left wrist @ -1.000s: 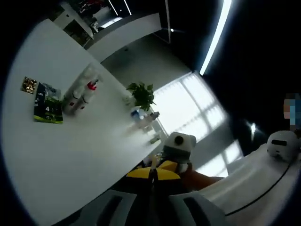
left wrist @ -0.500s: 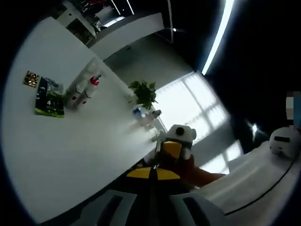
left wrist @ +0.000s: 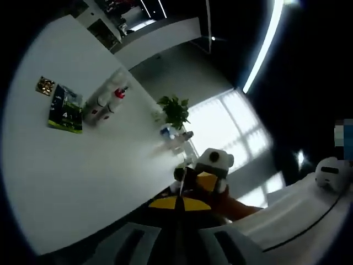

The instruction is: Arrange the skincare products in the storage area until every visible bottle or jar stands upright without overlapping.

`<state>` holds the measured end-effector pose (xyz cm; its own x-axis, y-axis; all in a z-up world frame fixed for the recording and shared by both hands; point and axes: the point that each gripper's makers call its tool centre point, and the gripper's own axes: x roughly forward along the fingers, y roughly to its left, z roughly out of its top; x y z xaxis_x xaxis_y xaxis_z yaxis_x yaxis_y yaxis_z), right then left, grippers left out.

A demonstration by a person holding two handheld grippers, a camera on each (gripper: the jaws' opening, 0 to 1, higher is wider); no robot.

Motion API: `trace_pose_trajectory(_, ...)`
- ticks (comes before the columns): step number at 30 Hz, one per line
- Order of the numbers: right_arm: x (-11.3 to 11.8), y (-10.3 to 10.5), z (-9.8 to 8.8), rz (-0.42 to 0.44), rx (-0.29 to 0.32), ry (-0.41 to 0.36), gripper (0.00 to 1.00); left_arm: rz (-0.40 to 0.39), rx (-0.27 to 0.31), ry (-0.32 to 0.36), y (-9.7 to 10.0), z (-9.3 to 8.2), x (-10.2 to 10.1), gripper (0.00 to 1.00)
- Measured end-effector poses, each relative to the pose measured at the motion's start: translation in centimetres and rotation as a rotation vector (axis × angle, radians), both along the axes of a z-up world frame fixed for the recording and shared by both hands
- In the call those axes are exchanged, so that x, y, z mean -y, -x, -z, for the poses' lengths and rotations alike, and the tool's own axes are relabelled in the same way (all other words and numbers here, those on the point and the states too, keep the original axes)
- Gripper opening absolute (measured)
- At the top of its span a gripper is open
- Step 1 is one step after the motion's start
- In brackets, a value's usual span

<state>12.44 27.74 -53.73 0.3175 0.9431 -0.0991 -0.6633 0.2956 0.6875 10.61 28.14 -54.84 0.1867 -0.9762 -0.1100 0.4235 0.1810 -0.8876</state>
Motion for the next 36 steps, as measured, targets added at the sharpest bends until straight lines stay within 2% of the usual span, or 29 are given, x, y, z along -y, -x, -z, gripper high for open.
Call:
trace_pose_trajectory(2, -0.1, -0.2, 0.6, 0.007, 0.029, 0.049, 0.15, 0.024, 0.001, 0.003, 0.4, -0.2, 0.9, 0.01)
trace_pose_trajectory(3, -0.3, 0.1, 0.4, -0.004, 0.021, 0.040, 0.09, 0.028, -0.001, -0.004, 0.5, -0.1, 1.2, 0.01)
trace_pose_trajectory(4, -0.4, 0.5, 0.2, -0.040, 0.058, 0.037, 0.05, 0.032, 0.000, -0.031, 0.6, 0.4, 1.4, 0.01)
trace_pose_trajectory(5, -0.3, 0.3, 0.1, -0.020, 0.048, 0.030, 0.04, 0.029, 0.017, -0.053, 0.4, 0.7, 1.4, 0.01)
trace_pose_trajectory(6, -0.2, 0.2, 0.2, -0.010, 0.055, 0.039, 0.04, 0.027, 0.005, -0.036, 0.4, 0.5, 1.4, 0.01)
trace_pose_trajectory(7, -0.1, 0.2, 0.0, -0.014, 0.042, 0.015, 0.04, 0.030, -0.010, -0.027, 0.5, 0.4, 1.4, 0.01)
trace_pose_trajectory(9, 0.1, 0.3, -0.4, -0.014, -0.045, -0.046, 0.05, 0.031, -0.007, -0.013, 0.5, 0.1, 1.4, 0.01)
trace_pose_trajectory(11, 0.5, -0.3, -0.3, 0.014, -0.075, -0.063, 0.07, 0.038, 0.001, -0.023, 0.5, 0.1, 1.4, 0.01)
trace_pose_trajectory(12, 1.0, -0.9, -0.3, 0.045, -0.037, -0.055, 0.06, 0.039, -0.004, -0.038, 0.5, 0.4, 1.3, 0.01)
trace_pose_trajectory(14, 1.1, -0.4, -0.5, 0.018, -0.076, -0.085, 0.02, 0.026, -0.010, -0.032, 0.2, 0.5, 1.1, 0.01)
trace_pose_trajectory(15, 1.3, -0.7, -0.4, 0.035, 0.002, -0.046, 0.02, 0.023, -0.013, -0.026, 0.1, 0.4, 1.1, 0.01)
trace_pose_trajectory(16, 1.3, -0.7, -0.4, 0.037, 0.026, -0.031, 0.02, 0.024, -0.013, -0.029, 0.1, 0.4, 1.2, 0.01)
trace_pose_trajectory(18, 1.3, -0.5, -0.4, 0.028, -0.024, -0.053, 0.02, 0.028, -0.013, -0.037, 0.1, 0.4, 1.4, 0.01)
trace_pose_trajectory(20, 1.7, -0.9, -0.6, 0.040, -0.037, -0.075, 0.02, 0.019, -0.019, -0.020, -0.1, 0.1, 1.5, 0.01)
trace_pose_trajectory(21, 1.8, -0.8, -1.3, 0.035, -0.061, -0.124, 0.02, 0.015, -0.022, -0.013, -0.2, 0.0, 1.6, 0.01)
trace_pose_trajectory(23, 2.2, -1.2, -1.3, 0.055, -0.053, -0.120, 0.02, -0.007, -0.044, 0.029, -0.6, -0.6, 1.7, 0.02)
trace_pose_trajectory(25, 2.3, -1.3, -1.7, 0.063, -0.076, -0.152, 0.02, -0.014, -0.036, 0.043, -0.8, -0.8, 1.7, 0.02)
trace_pose_trajectory(27, 2.5, -1.5, -1.6, 0.068, -0.079, -0.154, 0.02, -0.009, -0.056, 0.069, -0.7, -1.2, 1.8, 0.01)
trace_pose_trajectory(28, 2.4, -1.5, -1.4, 0.069, -0.080, -0.146, 0.02, 0.002, -0.046, 0.068, -0.5, -1.2, 1.9, 0.01)
trace_pose_trajectory(29, 2.4, -1.5, -1.3, 0.069, -0.082, -0.145, 0.02, -0.001, -0.026, 0.030, -0.6, -0.8, 1.8, 0.01)
trace_pose_trajectory(31, 2.3, -1.4, -1.1, 0.069, -0.089, -0.146, 0.03, 0.003, -0.023, 0.027, -0.5, -0.8, 1.8, 0.01)
trace_pose_trajectory(33, 2.3, -1.6, -0.9, 0.081, -0.103, -0.154, 0.11, -0.004, -0.015, 0.021, -0.7, -0.8, 1.5, 0.01)
trace_pose_trajectory(35, 2.6, -2.0, -0.4, 0.107, -0.088, -0.131, 0.20, -0.033, -0.015, 0.020, -1.1, -0.7, 0.9, 0.00)
trace_pose_trajectory(36, 2.6, -2.0, -0.4, 0.108, -0.087, -0.131, 0.21, -0.037, -0.015, 0.021, -1.2, -0.7, 0.8, 0.00)
